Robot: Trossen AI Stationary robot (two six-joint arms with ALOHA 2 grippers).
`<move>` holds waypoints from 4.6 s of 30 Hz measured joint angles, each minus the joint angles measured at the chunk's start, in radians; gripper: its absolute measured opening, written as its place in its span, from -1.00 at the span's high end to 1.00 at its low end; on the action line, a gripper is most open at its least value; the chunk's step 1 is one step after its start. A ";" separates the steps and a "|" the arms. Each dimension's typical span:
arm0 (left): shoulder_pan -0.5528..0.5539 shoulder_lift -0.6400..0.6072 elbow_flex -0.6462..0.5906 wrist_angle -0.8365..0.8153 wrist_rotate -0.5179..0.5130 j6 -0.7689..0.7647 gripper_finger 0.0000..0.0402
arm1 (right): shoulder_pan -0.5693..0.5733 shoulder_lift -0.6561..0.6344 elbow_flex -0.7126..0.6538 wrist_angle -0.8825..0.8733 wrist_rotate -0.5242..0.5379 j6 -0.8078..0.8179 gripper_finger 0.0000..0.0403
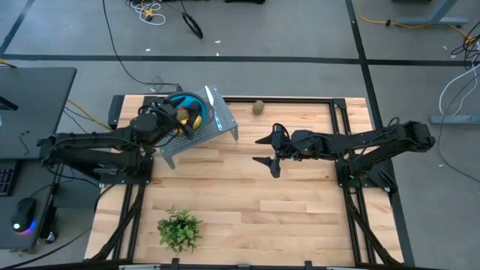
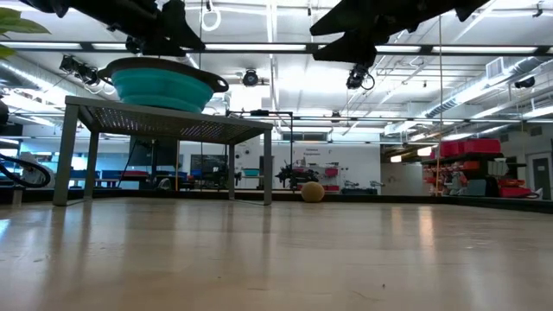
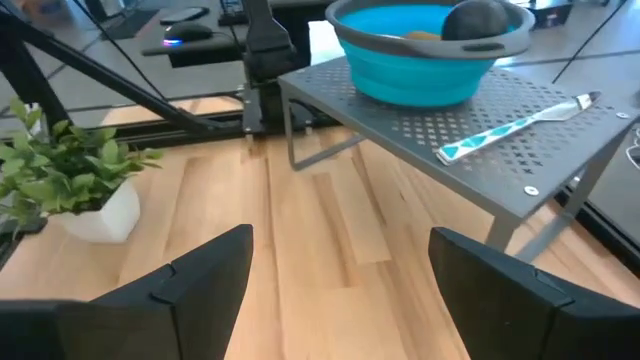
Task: Pick & Place Fruit
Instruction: Put the brown kiwi into the blue strainer bowl on the shelf
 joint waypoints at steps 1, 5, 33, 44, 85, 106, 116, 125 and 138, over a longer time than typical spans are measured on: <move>-0.001 0.000 0.000 0.010 0.002 0.000 -0.83 | 0.000 0.000 0.000 -0.006 0.014 0.000 -0.55; -0.009 0.000 0.000 0.060 0.058 0.000 -0.83 | 0.000 0.000 0.000 -0.069 0.151 0.000 -0.55; -0.077 0.000 0.000 0.187 0.155 -0.012 -0.80 | -0.509 0.285 0.000 0.151 0.126 -0.090 -0.55; -0.076 0.001 0.001 0.187 0.160 -0.026 -0.80 | -0.559 0.523 0.122 0.156 0.124 -0.171 -0.55; -0.077 0.001 0.001 0.166 0.160 -0.037 -0.80 | -0.661 0.739 0.370 -0.098 0.021 -0.019 -0.55; -0.077 0.001 0.001 0.155 0.164 -0.053 -0.80 | -0.610 0.737 0.370 -0.180 0.039 -0.147 -0.57; -0.076 0.001 0.001 0.154 0.165 -0.055 -0.80 | -0.617 0.745 0.364 -0.222 0.000 -0.109 -0.85; -0.076 0.001 0.001 0.144 0.164 -0.054 -0.80 | -0.610 0.741 0.367 -0.317 0.029 -0.094 -0.86; -0.076 0.001 0.001 0.143 0.164 -0.059 -0.80 | -0.588 0.735 0.368 -0.356 0.043 -0.074 -0.72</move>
